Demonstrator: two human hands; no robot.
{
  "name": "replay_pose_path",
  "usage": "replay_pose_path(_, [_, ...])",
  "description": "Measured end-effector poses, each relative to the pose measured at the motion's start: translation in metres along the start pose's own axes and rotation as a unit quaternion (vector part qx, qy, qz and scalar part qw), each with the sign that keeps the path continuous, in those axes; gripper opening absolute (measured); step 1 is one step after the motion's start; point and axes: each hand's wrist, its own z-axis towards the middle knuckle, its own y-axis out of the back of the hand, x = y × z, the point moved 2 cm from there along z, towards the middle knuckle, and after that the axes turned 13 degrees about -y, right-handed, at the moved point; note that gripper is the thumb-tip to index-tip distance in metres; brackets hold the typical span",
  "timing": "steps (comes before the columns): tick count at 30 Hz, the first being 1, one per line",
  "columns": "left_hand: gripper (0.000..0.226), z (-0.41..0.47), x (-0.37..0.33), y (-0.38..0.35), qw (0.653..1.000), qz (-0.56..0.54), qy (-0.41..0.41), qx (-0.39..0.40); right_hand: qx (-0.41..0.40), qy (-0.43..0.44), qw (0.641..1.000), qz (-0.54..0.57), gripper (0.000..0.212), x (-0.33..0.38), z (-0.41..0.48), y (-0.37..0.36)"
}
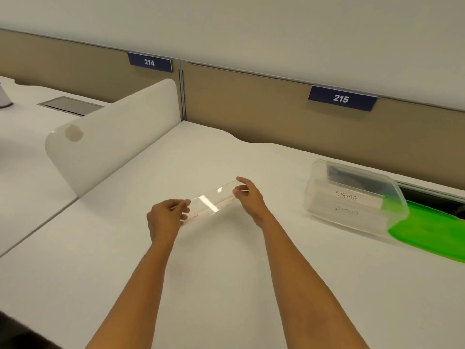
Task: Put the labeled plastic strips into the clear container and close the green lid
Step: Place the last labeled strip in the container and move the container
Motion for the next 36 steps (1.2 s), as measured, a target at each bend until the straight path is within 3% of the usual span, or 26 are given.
replay_pose_path(8, [0.025,0.038,-0.061,-0.057,0.989,-0.117,0.037,0.079,-0.071,0.082,0.994,-0.014,0.033,0.022,-0.024,0.093])
replay_pose_path(13, [0.023,0.048,-0.091,-0.101,0.968,-0.119,0.144,0.169,-0.093,0.11,0.986,-0.085,0.036,0.027,-0.044,0.148])
replay_pose_path(17, [0.012,0.041,-0.114,-0.134,0.948,-0.109,0.162,0.252,-0.123,0.114,0.98,-0.108,0.035,0.023,-0.055,0.188])
replay_pose_path(23, [0.009,0.028,-0.136,-0.174,0.963,-0.105,0.076,0.238,-0.218,0.103,0.967,-0.076,0.022,0.015,-0.072,0.237])
replay_pose_path(28, [0.03,0.007,-0.144,-0.198,0.972,-0.045,-0.076,0.217,-0.253,0.101,0.957,-0.096,0.021,0.012,-0.084,0.266])
replay_pose_path(31, [0.031,-0.009,-0.147,-0.209,0.948,0.004,-0.182,0.262,-0.274,0.095,0.95,-0.112,0.019,0.009,-0.088,0.282])
replay_pose_path(36, [0.047,-0.016,-0.148,-0.229,0.903,0.096,-0.257,0.33,-0.295,0.073,0.94,-0.153,0.023,0.004,-0.088,0.304])
